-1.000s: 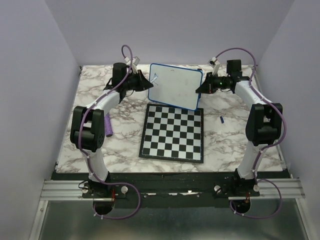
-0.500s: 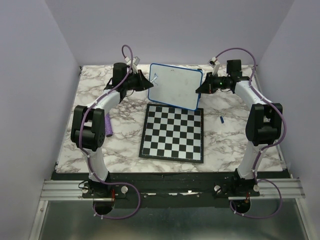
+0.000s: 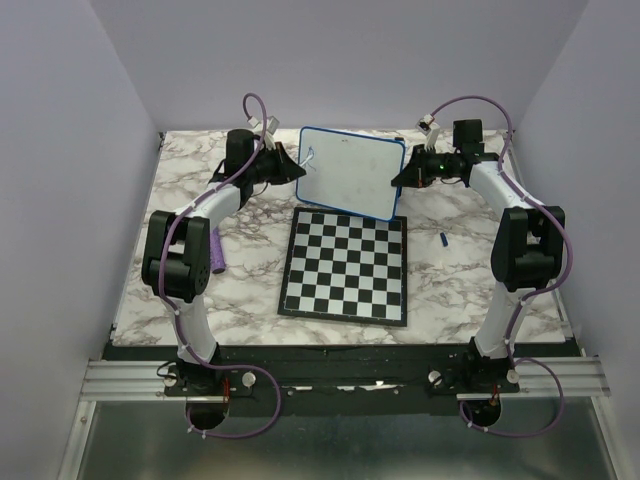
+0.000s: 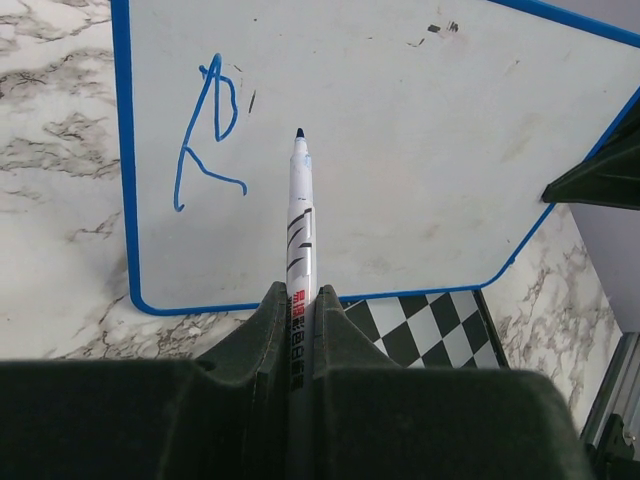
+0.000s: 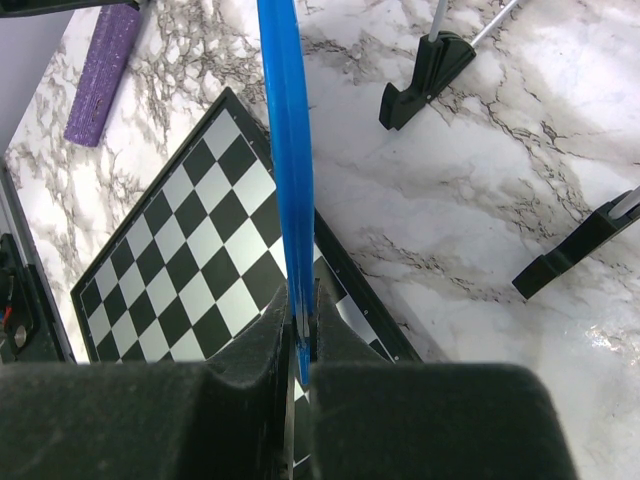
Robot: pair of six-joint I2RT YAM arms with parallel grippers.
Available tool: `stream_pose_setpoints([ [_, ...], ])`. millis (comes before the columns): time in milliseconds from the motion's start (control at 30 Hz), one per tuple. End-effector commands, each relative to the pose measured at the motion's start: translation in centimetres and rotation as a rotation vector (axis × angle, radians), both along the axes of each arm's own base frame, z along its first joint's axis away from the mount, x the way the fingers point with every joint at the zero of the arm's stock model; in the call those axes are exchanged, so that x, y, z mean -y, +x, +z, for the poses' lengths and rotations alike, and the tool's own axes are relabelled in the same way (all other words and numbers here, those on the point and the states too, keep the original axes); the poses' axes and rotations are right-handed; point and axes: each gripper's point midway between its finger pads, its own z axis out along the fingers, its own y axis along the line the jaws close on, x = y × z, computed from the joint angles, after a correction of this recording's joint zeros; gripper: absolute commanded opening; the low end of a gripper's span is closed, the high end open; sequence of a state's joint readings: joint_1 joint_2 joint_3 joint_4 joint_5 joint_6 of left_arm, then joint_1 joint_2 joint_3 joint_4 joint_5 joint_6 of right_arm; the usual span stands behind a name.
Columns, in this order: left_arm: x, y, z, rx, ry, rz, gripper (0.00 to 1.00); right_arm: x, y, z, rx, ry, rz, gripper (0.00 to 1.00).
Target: Write a sentence on the whiteboard
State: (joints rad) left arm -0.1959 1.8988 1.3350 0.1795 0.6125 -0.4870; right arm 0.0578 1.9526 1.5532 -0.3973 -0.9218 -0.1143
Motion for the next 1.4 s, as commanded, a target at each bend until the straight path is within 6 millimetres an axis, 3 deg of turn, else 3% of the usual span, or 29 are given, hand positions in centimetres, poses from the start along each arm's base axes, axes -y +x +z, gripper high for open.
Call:
stream_pose_setpoints([
  [0, -0.5, 0.4, 0.6, 0.045, 0.007, 0.025, 0.00, -0.5, 0.1, 0.0, 0.019, 0.004, 0.030, 0.00],
  [333, -0.4, 0.9, 0.9, 0.058, -0.007, 0.041, 0.00, -0.4, 0.1, 0.0, 0.018, 0.003, 0.029, 0.00],
  [833, 1.1, 3.2, 0.7, 0.036, -0.008, 0.029, 0.00, -0.4, 0.1, -0.2, 0.016, 0.002, 0.030, 0.00],
  [1367, 1.2, 3.3, -2.5, -0.045, 0.034, 0.023, 0.00, -0.4, 0.1, -0.2, 0.016, 0.001, 0.029, 0.00],
])
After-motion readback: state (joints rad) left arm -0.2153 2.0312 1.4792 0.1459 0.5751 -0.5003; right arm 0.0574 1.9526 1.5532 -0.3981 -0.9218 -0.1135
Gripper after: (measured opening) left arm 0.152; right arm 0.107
